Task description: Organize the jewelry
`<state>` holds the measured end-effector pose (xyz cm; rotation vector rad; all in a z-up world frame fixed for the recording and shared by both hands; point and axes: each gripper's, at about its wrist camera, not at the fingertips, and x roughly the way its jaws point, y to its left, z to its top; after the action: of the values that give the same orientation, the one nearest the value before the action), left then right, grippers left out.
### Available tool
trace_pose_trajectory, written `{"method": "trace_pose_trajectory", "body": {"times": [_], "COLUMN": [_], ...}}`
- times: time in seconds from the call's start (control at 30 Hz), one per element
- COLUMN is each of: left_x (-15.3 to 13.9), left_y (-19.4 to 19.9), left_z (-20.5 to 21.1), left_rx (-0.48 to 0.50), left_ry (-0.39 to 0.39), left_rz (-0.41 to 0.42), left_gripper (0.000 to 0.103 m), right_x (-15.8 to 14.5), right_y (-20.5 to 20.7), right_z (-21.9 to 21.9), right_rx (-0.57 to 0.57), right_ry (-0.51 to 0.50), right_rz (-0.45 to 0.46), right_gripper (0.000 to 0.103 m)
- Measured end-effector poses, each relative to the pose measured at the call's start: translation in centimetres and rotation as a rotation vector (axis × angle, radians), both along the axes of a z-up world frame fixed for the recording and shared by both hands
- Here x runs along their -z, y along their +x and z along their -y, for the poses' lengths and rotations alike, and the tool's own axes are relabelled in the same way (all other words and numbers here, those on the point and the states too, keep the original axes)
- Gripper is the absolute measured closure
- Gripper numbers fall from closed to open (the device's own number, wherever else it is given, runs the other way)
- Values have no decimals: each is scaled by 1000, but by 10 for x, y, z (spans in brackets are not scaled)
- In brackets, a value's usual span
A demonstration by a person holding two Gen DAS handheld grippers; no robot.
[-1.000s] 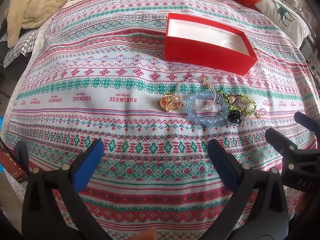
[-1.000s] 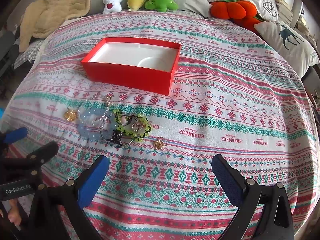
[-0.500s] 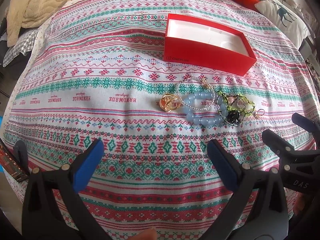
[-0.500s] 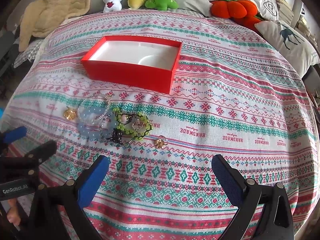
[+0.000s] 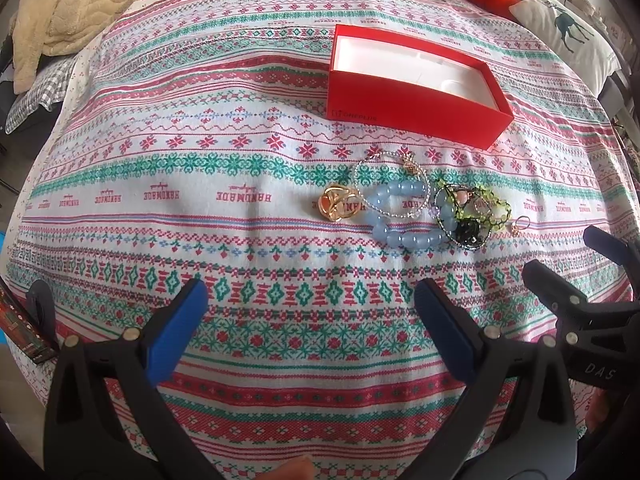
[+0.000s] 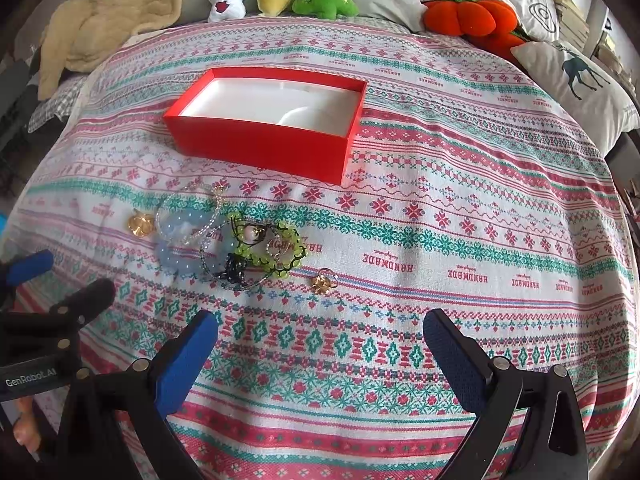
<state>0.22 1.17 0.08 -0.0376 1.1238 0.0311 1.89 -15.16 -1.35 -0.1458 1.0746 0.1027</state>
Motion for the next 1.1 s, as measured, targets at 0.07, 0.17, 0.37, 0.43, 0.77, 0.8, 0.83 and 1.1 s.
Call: {"method": "trace_pose_trajectory", "body": {"times": [0.07, 0.17, 0.37, 0.43, 0.77, 0.8, 0.83, 1.1], "left_x": [0, 1, 2, 1, 4, 4, 4, 3], "left_y": [0, 0, 0, 0, -2, -1, -2, 0], "left_z": [0, 0, 0, 0, -1, -1, -1, -3], "left_rx": [0, 0, 0, 0, 3, 4, 5, -1], "left_ry": [0, -1, -1, -1, -6, -5, -4, -21], "left_rz": [-1, -1, -1, -2, -5, -6, -6, -14], "left_gripper": [1, 1, 1, 1, 1, 1, 1, 1], "right_x": [0, 1, 0, 1, 1, 0, 0, 2], "right_y": [-1, -1, 0, 0, 0, 0, 0, -2], "right_z": [0, 0, -1, -1, -1, -1, -1, 0], "right_rx": [0, 0, 0, 1, 0, 1, 1, -2], "right_ry": [0, 0, -1, -1, -1, -1, -1, -5], "right_rz": [0, 0, -1, 0, -1, 0, 0, -4], "right_gripper": [0, 0, 0, 0, 0, 0, 0, 0]}}
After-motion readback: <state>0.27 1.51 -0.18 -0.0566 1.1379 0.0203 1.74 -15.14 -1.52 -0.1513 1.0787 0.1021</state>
